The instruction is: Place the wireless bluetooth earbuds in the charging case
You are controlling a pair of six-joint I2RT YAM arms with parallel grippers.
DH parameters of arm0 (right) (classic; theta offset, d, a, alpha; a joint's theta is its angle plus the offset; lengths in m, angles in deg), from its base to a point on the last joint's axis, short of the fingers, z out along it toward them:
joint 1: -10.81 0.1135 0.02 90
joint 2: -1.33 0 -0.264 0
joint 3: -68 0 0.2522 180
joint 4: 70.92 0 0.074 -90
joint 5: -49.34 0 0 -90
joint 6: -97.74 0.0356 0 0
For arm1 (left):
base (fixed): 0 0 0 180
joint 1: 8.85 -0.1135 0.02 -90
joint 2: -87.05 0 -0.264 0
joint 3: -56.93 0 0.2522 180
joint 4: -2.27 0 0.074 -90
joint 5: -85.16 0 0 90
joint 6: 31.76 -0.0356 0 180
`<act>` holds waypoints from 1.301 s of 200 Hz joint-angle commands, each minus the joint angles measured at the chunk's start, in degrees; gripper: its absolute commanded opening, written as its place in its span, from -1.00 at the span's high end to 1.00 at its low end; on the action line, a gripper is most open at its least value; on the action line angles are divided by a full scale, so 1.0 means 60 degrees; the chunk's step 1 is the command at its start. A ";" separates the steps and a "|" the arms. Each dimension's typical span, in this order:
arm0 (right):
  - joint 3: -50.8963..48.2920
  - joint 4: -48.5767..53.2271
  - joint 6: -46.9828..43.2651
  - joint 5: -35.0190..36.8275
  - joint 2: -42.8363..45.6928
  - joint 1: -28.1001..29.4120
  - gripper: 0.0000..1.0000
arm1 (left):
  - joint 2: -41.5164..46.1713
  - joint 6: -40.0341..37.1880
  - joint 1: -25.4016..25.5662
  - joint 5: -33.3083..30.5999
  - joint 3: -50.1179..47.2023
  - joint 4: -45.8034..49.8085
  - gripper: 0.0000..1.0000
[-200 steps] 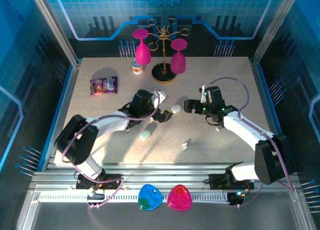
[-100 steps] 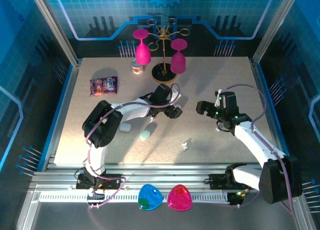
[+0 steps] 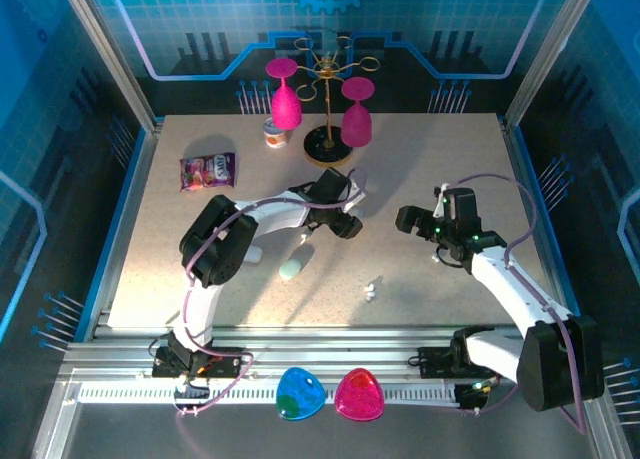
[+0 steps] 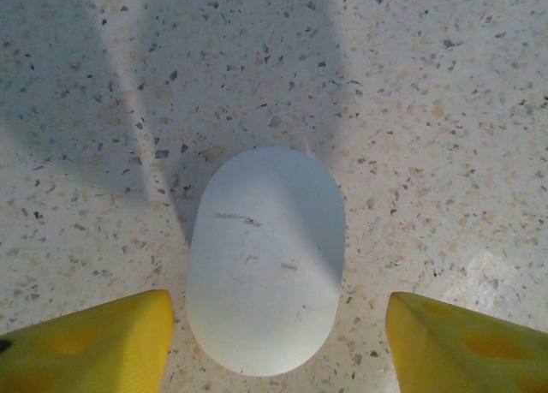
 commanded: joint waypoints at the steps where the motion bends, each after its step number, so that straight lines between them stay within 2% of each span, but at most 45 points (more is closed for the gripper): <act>1: -0.0170 0.0076 0.0142 -0.0136 0.0183 -0.0162 -1.00 | -0.0265 -0.0159 0.0040 -0.0053 0.0368 0.0284 -0.18; 18: -0.0184 0.0107 0.0163 -0.0165 0.0218 -0.0197 -1.00 | -0.0303 -0.0212 0.0048 0.0057 0.0385 0.0240 0.01; 53: -0.0140 0.0236 0.0240 -0.0251 0.0331 -0.0241 -1.00 | -0.0318 -0.0296 0.0050 0.0011 0.0260 0.0096 0.04; 72: -0.0100 0.0288 0.0295 -0.0310 0.0417 -0.0268 -1.00 | -0.0303 -0.0338 0.0051 -0.0018 0.0202 0.0078 0.23; 100: -0.0022 0.0382 0.0567 -0.0706 0.0551 -0.0406 -1.00 | 0.0049 -0.0336 0.0059 0.0215 -0.0058 -0.0098 0.34; 125: -0.0056 0.0129 0.1187 -0.2012 0.0702 -0.0834 -0.99 | 0.0942 -0.0440 0.0059 0.0999 -0.0853 -0.1015 0.39; 168: 0.0058 -0.0162 0.2276 -0.5686 0.0743 -0.1822 -0.98 | 0.2452 -0.1012 0.0045 0.2502 -0.1868 -0.1990 0.37; 198: 0.0385 0.0050 0.2861 -0.7496 0.0653 -0.1927 -0.95 | 0.3196 -0.1410 0.0054 0.3447 -0.2225 -0.2360 0.35; 214: 0.0402 -0.0413 0.3470 -0.8485 0.0526 -0.1845 -0.92 | 0.3494 -0.1515 0.0059 0.3880 -0.2266 -0.2452 0.34; 229: 0.0294 -0.1322 0.4271 -0.8997 0.0507 -0.1598 -0.88 | 0.3755 -0.1657 0.0088 0.4192 -0.2332 -0.2579 0.35; 260: 0.0312 -0.2456 0.5141 -0.8991 0.0304 -0.1070 -0.73 | 0.4086 -0.2037 0.0205 0.4532 -0.2367 -0.2534 0.35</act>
